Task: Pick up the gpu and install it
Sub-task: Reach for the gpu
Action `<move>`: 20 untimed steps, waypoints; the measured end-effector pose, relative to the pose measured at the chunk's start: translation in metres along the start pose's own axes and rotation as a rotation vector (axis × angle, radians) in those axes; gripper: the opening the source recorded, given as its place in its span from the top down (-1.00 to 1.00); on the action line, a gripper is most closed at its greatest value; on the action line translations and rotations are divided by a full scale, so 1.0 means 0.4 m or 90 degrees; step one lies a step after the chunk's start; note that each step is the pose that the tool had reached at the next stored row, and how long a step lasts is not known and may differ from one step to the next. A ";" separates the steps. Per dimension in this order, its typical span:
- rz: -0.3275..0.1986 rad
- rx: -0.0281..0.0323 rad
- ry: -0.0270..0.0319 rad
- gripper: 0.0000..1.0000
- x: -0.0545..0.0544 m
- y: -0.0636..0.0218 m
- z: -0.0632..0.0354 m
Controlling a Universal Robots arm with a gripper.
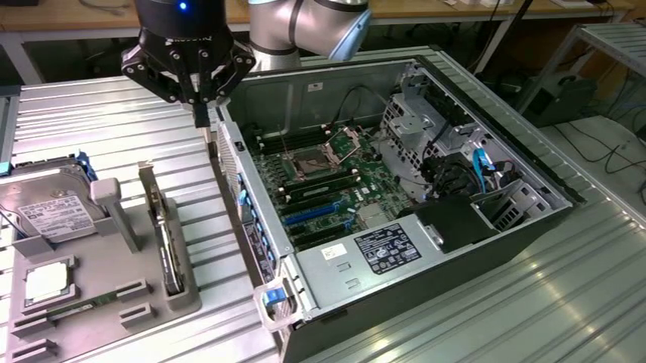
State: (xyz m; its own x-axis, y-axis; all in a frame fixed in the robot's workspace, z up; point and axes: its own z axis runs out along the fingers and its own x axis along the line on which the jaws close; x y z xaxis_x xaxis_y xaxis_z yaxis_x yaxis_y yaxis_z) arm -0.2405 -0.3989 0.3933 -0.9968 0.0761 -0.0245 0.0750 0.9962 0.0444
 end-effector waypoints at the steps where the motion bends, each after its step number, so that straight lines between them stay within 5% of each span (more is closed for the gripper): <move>1: 0.000 0.0000 0.0000 0.79 0.004 0.000 0.000; 20: 0.000 0.0000 0.0000 0.79 0.075 -0.006 -0.002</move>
State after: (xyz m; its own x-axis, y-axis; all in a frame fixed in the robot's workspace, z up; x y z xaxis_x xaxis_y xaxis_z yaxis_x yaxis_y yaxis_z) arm -0.2704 -0.3989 0.3933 -0.9968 0.0762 -0.0245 0.0751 0.9962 0.0444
